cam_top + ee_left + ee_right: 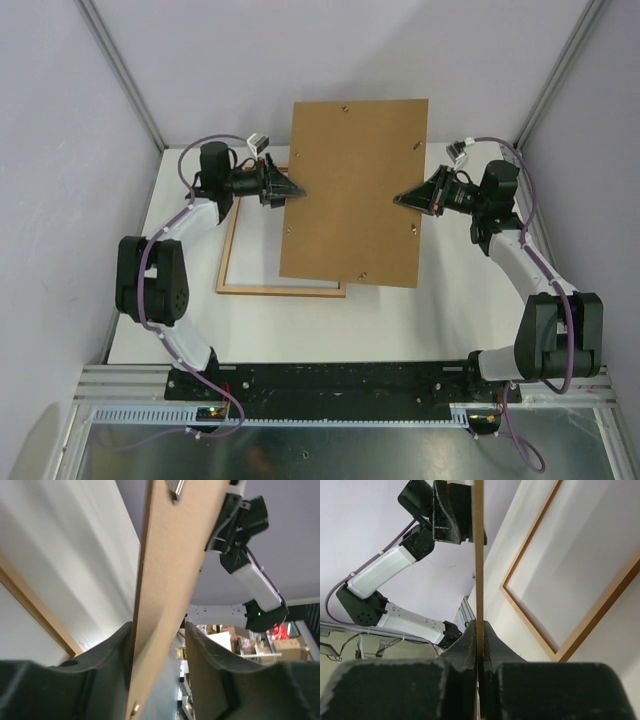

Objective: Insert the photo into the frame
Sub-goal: Pass from the left arm to the right, then place the backboard on the frame body.

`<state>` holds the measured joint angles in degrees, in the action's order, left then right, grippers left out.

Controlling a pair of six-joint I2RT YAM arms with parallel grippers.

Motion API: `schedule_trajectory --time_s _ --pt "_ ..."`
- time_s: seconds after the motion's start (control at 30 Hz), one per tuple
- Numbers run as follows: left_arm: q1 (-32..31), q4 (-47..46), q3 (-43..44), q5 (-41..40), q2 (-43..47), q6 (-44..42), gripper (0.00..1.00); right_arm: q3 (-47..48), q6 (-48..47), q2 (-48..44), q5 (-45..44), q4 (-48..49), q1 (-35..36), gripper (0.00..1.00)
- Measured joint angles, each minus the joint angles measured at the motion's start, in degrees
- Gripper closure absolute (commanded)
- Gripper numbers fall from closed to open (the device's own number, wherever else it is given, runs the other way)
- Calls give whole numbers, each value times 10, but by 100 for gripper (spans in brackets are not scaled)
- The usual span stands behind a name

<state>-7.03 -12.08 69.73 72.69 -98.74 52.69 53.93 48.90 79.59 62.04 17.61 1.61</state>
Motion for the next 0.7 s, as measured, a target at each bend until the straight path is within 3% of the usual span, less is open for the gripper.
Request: schedule_trajectory --time_s 0.17,0.33,0.53,0.7 --pt "2 5 -15 -39 -1 -3 19 2 -9 -5 -3 -16 4 100" --pt "23 12 -32 -98 13 -12 13 2 -9 -5 -14 -45 -8 100" --pt "68 39 -37 -185 49 -44 17 2 2 -4 -34 -56 -31 100" --pt "120 98 -43 -314 69 -74 39 2 17 7 -45 -58 -28 100"
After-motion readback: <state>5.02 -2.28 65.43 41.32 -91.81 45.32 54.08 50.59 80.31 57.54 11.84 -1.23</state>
